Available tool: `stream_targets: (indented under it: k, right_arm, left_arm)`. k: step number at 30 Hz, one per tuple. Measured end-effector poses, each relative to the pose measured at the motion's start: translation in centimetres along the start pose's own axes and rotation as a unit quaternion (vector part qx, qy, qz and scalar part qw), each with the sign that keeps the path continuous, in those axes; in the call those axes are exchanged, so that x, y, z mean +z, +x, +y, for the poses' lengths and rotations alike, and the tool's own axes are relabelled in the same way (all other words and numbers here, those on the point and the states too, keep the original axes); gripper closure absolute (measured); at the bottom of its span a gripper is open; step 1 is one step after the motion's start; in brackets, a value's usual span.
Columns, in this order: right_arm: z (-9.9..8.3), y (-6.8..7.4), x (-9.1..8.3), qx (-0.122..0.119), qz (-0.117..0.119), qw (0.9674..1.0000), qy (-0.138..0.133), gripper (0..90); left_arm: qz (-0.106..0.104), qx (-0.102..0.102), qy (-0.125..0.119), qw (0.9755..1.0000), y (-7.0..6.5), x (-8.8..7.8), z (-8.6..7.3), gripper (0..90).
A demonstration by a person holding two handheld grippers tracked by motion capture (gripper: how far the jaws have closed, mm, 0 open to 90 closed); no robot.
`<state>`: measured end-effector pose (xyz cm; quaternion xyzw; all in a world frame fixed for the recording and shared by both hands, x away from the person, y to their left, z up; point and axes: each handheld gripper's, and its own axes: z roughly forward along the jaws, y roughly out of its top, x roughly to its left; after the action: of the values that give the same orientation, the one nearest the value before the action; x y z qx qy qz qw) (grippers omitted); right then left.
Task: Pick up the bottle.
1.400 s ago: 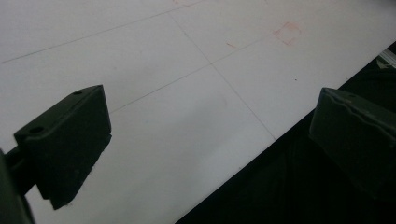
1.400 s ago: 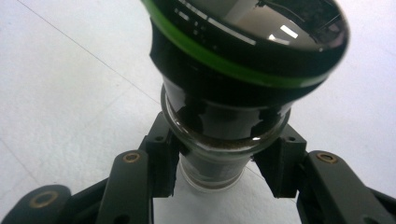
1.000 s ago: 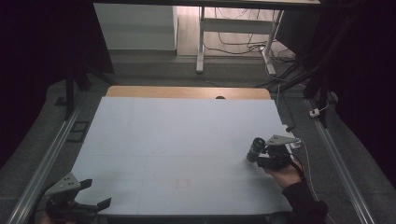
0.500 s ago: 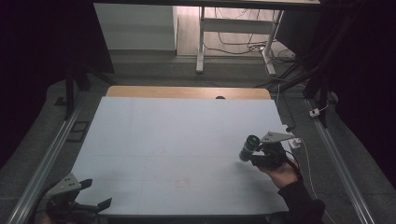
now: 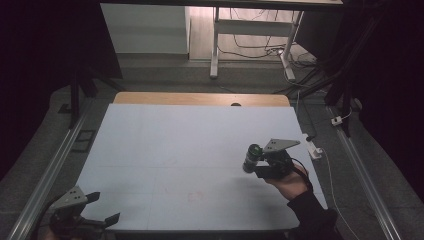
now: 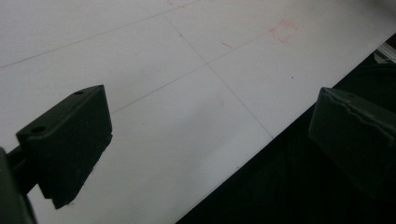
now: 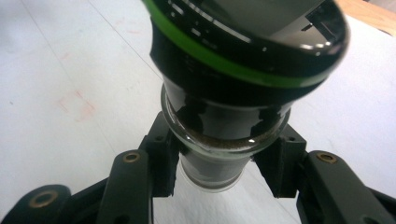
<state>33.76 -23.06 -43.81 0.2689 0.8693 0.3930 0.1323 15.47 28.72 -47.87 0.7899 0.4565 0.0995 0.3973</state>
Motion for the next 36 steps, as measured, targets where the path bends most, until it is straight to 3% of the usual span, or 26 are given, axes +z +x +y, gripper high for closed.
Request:
stream_targets:
  k: [8, 18, 36]
  right_arm:
    - [2.0, 1.0, 1.2, 0.008, 0.026, 0.9996, -0.007, 53.1]
    - [4.0, 2.6, 3.1, -0.031, 0.049, 0.9983, 0.003, 53.1]
    - [6.8, 5.2, 5.8, -0.055, 0.082, 0.9951, 0.006, 53.1]
  left_arm:
    - [-0.002, 0.001, 0.001, 1.0000, 0.0, 0.0, 0.0, 0.4]
    - [-0.005, 0.004, 0.004, 1.0000, 0.0, 0.1, 0.0, 0.4]
    - [-0.009, 0.005, 0.004, 0.9999, 0.0, 0.1, 0.0, 0.5]
